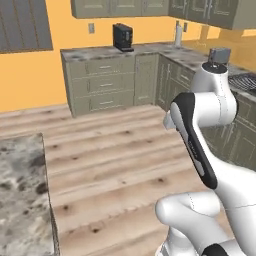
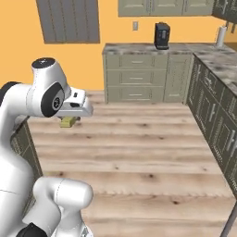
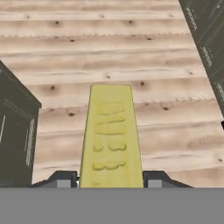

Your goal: Retrieve the butter from the fridge and place it on a plate on the dining table. Then retrieve the butter knife by the fridge and place it near the plate.

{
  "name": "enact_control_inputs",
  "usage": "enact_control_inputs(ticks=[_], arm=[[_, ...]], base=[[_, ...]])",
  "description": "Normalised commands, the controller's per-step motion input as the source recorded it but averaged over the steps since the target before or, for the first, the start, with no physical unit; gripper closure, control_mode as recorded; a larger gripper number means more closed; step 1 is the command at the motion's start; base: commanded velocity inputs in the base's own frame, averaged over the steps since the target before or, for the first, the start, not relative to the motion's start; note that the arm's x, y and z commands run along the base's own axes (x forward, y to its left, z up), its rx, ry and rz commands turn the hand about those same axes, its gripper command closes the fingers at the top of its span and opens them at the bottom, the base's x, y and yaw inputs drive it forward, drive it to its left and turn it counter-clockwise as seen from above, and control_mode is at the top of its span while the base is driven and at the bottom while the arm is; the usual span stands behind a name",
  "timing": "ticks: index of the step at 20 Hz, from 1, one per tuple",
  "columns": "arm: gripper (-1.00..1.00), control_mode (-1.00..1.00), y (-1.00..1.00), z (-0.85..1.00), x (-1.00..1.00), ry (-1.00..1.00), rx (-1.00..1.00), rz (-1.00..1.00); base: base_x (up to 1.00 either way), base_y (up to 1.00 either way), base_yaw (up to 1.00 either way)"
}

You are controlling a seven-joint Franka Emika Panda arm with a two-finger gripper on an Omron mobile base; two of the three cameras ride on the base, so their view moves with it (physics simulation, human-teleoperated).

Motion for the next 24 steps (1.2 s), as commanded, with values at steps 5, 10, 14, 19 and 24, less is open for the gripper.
enact_control_inputs(ticks=[5,10,14,19,24], arm=[[1.0,1.0,0.0,0.0,0.0,0.0,0.0,0.0],[1.0,1.0,0.0,0.0,0.0,0.0,0.0,0.0],[1.0,1.0,0.0,0.0,0.0,0.0,0.0,0.0],[1.0,1.0,0.0,0.0,0.0,0.0,0.0,0.0],[1.0,1.0,0.0,0.0,0.0,0.0,0.0,0.0]], base=[[1.0,0.47,-0.05],[1.0,0.17,0.05],[1.0,0.0,0.19],[1.0,0.0,0.27],[1.0,-0.02,0.49]])
